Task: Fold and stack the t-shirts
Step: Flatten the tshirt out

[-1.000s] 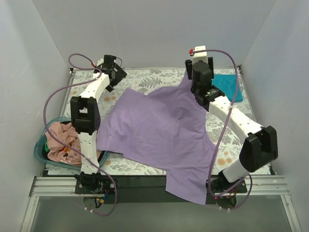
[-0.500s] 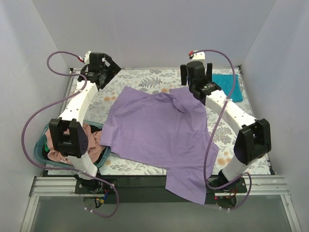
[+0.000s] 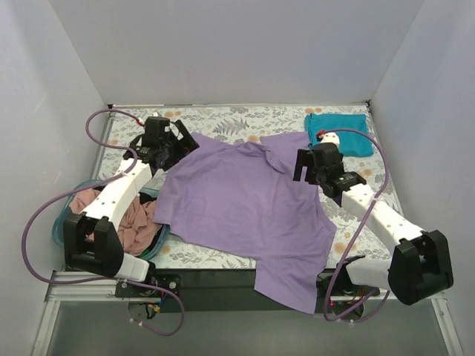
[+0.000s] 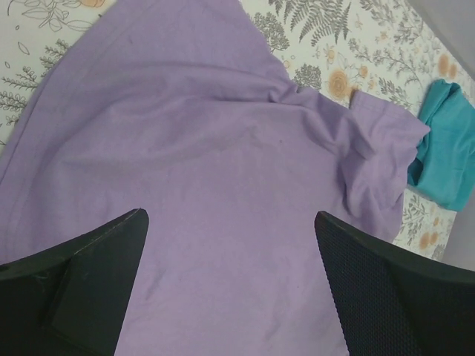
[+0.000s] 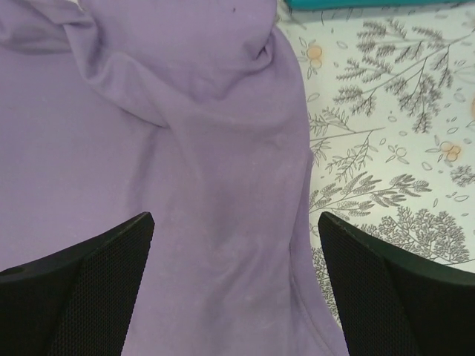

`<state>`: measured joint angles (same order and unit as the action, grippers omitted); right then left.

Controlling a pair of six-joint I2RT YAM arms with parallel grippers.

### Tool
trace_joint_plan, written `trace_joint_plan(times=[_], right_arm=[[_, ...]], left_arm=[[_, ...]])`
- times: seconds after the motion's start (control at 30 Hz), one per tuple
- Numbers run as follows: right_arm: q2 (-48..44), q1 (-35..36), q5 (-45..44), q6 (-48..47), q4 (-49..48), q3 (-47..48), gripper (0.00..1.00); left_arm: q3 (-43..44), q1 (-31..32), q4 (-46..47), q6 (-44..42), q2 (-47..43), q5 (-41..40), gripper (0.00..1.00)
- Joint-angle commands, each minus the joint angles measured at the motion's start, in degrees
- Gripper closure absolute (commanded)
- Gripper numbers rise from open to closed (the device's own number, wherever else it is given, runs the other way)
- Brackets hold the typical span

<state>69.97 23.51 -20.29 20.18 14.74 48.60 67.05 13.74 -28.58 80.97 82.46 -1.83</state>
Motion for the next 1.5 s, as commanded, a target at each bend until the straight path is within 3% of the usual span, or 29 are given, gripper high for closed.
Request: trace_joint_plan(times=[0.0,0.17,0.33,0.57,0.77,0.83,0.87,0.93,0.97,1.23,1.47], right_arm=[[0.86,-2.76,6.75,2.23,-4.89,-2.54,0.02],[9.29,-8.56,11.41,1.27,-8.14,0.08,0.02],[22.10,-12.08,13.17,-1.20,-8.15,11.31,0.10],[35.40,-12.52,9.75,-4.01,-8.06,23.54,0.23],[40.67,-12.43,10.63,-3.40,-7.71,24.00,0.30],[42.34,-12.43,12.28,-3.83,-7.71,24.26,0.42],[42.70,-12.43,12.56,-3.92,-7.71,24.61,0.61],[43.05,-12.17,12.48,-4.45,-7.45,25.49,0.81],[42.79,-11.82,11.25,-4.45,-7.10,25.84,0.96],[35.59,-10.85,-1.13,-10.51,-6.48,32.33,0.99],[41.98,-13.75,-3.87,-14.47,-1.66,46.11,0.99]], left_arm=[[-1.74,-0.11,3.26,-1.16,-1.25,2.09,0.05],[3.33,-0.20,3.11,-1.78,7.35,3.68,0.05],[14.67,-0.73,-0.52,-1.60,20.28,0.68,0.04],[25.30,-1.96,-1.29,-3.62,33.72,0.77,0.04],[28.58,-2.57,-2.62,-2.92,41.03,0.15,0.04],[28.49,-2.92,-2.62,-2.48,41.82,-0.20,0.04],[28.49,-3.01,-2.62,-2.31,42.43,-0.28,0.04],[28.23,-3.45,-2.54,-2.04,42.79,0.07,0.04],[28.23,-3.45,-2.45,-2.04,42.96,0.15,0.04],[28.49,-3.54,-0.61,-1.17,44.89,1.74,0.04],[32.44,-3.54,1.77,1.73,49.54,4.90,0.04]])
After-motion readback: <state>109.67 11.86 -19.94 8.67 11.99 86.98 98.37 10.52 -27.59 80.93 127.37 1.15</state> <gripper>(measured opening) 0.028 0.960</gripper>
